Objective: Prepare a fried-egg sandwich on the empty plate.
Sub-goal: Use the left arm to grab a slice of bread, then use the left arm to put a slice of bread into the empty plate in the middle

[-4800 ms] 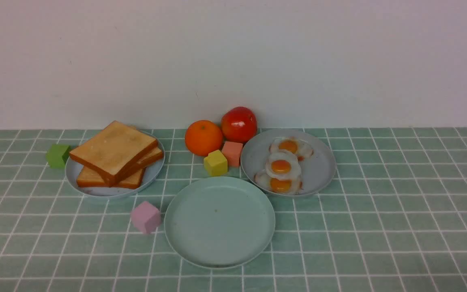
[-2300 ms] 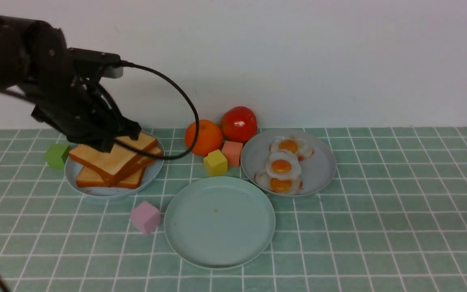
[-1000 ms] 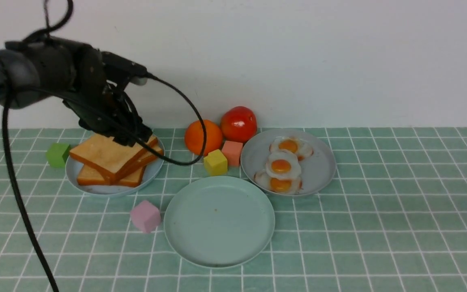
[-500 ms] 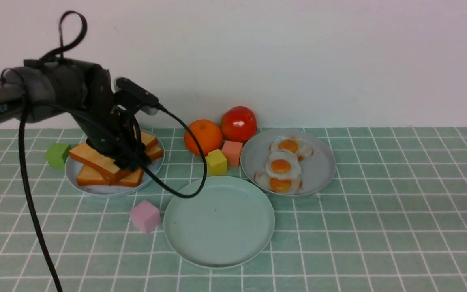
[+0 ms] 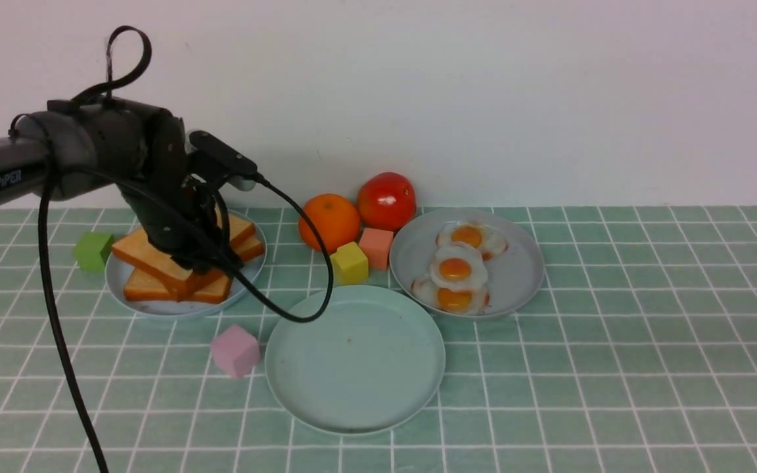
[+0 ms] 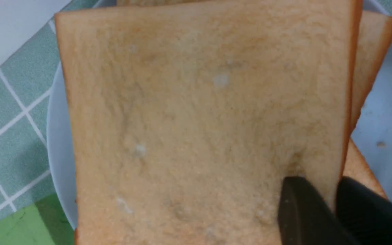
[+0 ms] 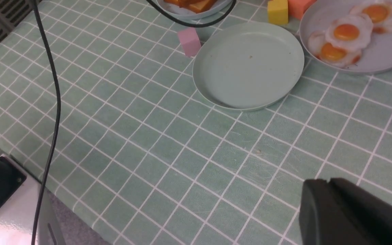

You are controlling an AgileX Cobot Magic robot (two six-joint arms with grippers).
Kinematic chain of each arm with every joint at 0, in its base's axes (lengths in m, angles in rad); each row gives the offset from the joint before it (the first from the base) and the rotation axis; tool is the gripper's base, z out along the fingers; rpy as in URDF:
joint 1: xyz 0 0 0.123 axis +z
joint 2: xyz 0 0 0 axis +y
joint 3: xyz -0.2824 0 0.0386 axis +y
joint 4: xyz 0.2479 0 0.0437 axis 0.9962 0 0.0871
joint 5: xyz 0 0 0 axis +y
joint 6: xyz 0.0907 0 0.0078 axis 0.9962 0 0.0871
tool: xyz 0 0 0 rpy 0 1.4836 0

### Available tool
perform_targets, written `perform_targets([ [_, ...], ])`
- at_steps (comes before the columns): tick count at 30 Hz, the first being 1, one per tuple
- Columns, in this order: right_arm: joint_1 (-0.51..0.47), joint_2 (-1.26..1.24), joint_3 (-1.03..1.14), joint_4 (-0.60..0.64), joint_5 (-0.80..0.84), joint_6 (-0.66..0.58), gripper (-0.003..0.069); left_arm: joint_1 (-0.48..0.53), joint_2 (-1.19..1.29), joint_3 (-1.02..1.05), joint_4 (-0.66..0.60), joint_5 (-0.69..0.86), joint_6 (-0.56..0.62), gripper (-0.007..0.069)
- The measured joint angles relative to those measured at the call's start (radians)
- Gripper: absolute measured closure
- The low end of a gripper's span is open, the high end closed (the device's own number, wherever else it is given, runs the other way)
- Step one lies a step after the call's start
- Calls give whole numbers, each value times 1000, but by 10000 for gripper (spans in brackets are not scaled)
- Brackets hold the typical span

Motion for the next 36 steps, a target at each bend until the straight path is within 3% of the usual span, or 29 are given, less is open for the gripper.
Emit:
perform_targets([
  [9, 0, -1, 0, 0, 4, 0, 601, -50, -190, 10, -29, 95, -23, 566],
  [15, 0, -1, 0, 0, 12, -1, 595, -321, -343, 145, -61, 112, 16, 566],
  [20, 0, -1, 0, 1, 28, -1, 595, -486, -294, 272, 10, 33, 21, 568],
  [31, 0, -1, 0, 3, 89, -1, 595, -524, -161, 291, 82, -56, 21, 564],
  [33, 0, -1, 0, 3, 92, -1, 595, -524, -158, 291, 75, -59, 21, 544],
  [36, 0, -1, 0, 6, 94, -1, 589, -524, -155, 291, 62, -62, 8, 414],
])
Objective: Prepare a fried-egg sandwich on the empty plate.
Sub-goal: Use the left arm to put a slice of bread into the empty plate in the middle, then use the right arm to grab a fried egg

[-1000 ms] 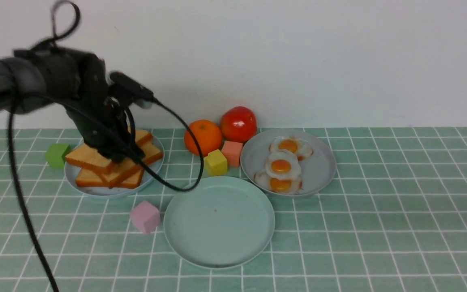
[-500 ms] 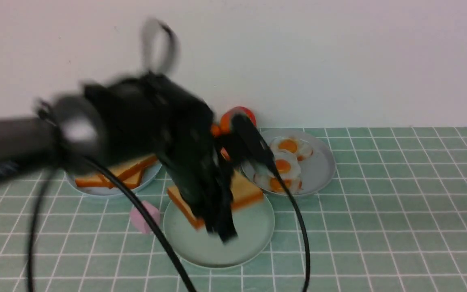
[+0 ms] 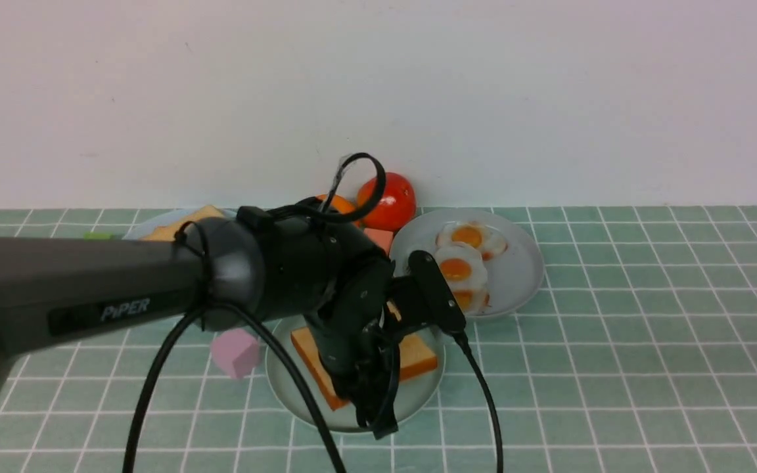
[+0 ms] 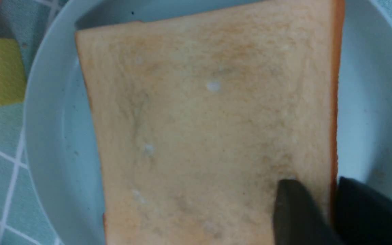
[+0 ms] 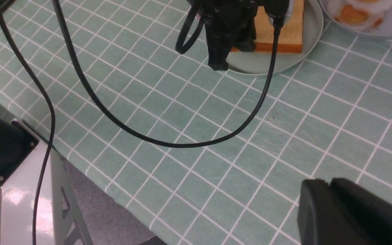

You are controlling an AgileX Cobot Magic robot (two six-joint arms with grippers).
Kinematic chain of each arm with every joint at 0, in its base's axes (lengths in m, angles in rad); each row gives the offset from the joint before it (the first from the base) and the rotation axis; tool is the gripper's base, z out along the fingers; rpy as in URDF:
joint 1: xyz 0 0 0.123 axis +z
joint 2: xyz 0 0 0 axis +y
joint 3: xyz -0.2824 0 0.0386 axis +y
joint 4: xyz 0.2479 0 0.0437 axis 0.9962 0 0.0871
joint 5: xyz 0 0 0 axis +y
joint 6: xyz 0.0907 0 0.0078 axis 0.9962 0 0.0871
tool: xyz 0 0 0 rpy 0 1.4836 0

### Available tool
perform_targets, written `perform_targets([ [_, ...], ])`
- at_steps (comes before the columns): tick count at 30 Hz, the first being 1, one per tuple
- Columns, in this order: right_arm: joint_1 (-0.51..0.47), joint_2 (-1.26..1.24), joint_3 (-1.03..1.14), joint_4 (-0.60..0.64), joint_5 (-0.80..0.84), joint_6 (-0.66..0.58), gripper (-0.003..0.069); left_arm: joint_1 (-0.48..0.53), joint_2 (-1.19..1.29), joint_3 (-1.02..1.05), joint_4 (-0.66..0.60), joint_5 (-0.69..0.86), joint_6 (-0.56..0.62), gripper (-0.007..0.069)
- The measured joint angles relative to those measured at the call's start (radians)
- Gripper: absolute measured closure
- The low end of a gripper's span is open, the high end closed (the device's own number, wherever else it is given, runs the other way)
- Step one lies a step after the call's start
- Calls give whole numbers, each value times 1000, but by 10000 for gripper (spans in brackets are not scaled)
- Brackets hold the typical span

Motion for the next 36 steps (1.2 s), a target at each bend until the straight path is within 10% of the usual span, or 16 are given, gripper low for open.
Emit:
perform_targets([
  [7, 0, 23, 0, 1, -8, 13, 533, -12, -67, 0, -13, 40, -126, 104],
  [12, 0, 120, 0, 1, -67, 62, 454, -49, -224, 0, -28, 102, -247, 60],
  [22, 0, 618, -45, 72, -346, 80, 360, -82, -868, 76, -57, 106, -527, 638],
  [36, -17, 1339, -529, 211, -406, 89, 356, -83, -1462, 600, -65, -159, -637, 638],
])
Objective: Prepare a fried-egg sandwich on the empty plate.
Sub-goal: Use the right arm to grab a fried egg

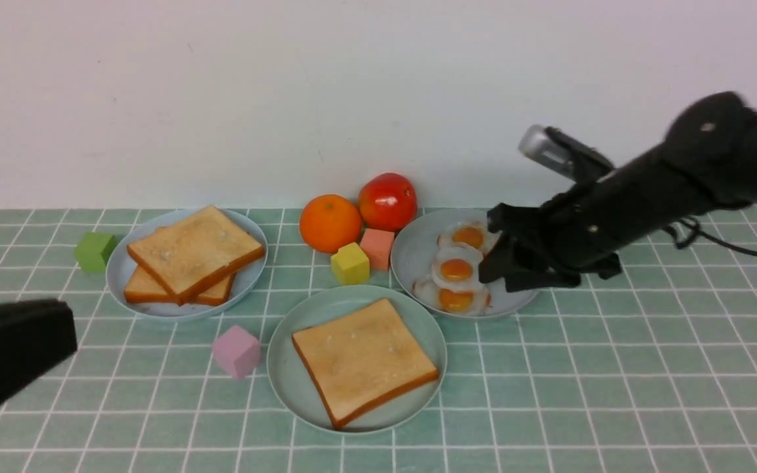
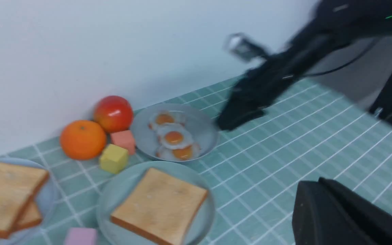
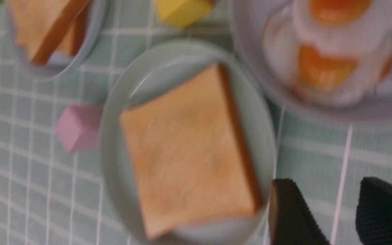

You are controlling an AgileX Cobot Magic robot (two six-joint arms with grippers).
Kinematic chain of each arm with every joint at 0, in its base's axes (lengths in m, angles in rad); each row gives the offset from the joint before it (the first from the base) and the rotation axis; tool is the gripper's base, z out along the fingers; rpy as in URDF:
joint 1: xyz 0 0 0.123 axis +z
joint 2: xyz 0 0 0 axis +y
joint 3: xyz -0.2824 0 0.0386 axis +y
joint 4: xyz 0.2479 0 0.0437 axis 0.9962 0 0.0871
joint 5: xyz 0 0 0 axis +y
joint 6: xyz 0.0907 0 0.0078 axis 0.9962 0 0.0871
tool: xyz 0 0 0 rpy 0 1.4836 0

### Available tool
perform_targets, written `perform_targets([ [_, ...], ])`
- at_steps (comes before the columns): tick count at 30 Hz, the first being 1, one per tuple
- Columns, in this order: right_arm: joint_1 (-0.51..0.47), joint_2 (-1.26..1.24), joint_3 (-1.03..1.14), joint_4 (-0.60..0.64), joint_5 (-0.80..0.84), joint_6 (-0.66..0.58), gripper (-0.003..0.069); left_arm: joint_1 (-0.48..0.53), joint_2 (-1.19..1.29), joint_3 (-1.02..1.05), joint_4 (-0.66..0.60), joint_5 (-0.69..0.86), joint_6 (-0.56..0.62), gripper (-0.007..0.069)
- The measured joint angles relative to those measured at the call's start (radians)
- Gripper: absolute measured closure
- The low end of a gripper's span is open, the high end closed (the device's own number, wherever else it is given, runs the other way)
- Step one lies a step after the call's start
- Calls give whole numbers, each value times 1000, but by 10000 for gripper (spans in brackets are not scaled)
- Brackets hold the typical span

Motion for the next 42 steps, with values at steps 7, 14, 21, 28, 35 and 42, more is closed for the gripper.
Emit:
perform_targets([
  [7, -79, 222, -225, 0, 84, 40, 356, 0, -8, 22, 14, -37, -24, 638],
  [14, -101, 282, -255, 70, 33, 39, 356, 0, 11, 22, 23, -63, -25, 638],
  [21, -101, 324, -255, 155, 1, -22, 355, 0, 48, 23, 28, -70, -25, 638],
  [28, -101, 332, -256, 179, -14, -35, 355, 0, 71, 23, 27, -70, -26, 638],
  [35, -90, 352, -258, 203, -20, -40, 355, 0, 76, 23, 27, -70, -26, 638],
  [42, -78, 353, -258, 210, -29, -52, 355, 0, 76, 23, 27, -71, -26, 638],
])
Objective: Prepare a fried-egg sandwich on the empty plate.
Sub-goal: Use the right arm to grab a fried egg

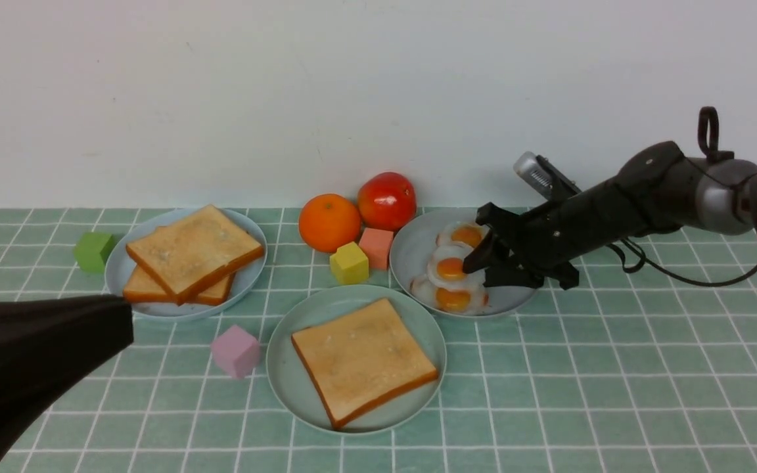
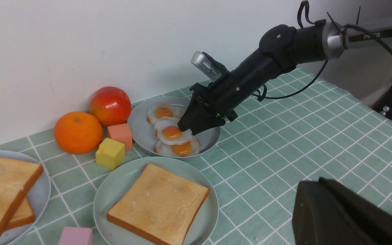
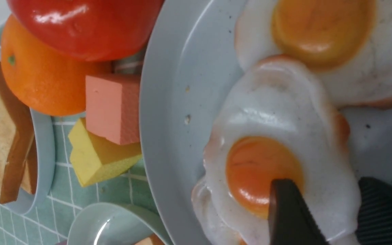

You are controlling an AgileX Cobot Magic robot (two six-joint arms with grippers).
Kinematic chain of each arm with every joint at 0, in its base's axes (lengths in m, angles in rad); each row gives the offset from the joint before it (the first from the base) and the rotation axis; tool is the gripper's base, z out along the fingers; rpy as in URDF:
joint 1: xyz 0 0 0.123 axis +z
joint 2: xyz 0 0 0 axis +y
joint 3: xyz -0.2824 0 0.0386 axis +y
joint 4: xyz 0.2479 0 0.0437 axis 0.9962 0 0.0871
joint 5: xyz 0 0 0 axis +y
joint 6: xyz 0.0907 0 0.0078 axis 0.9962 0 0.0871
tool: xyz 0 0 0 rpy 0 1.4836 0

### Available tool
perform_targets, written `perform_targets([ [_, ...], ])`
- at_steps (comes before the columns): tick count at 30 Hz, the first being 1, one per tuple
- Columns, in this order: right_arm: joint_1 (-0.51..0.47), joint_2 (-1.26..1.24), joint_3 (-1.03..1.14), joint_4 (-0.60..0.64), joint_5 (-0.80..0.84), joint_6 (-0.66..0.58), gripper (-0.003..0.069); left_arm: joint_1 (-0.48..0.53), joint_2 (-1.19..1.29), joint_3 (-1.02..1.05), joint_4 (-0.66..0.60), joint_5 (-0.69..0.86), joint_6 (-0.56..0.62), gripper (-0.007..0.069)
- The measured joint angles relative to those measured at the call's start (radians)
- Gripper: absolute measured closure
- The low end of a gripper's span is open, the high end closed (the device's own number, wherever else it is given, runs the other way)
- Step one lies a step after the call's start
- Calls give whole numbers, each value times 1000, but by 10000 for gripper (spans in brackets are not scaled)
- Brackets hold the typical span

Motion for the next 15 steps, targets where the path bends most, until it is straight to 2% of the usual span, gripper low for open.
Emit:
perform_targets([
  [6, 1, 0, 0, 0, -1, 0, 358, 0, 0, 0, 0, -1, 0, 638],
  [10, 2, 1, 0, -1, -7, -3, 400, 0, 0, 0, 0, -1, 0, 637],
  [11, 2, 2, 0, -2, -13, -5, 455, 0, 0, 0, 0, -1, 0, 637],
  [15, 2, 2, -1, 2, -15, -6, 534, 0, 0, 0, 0, -1, 0, 636],
])
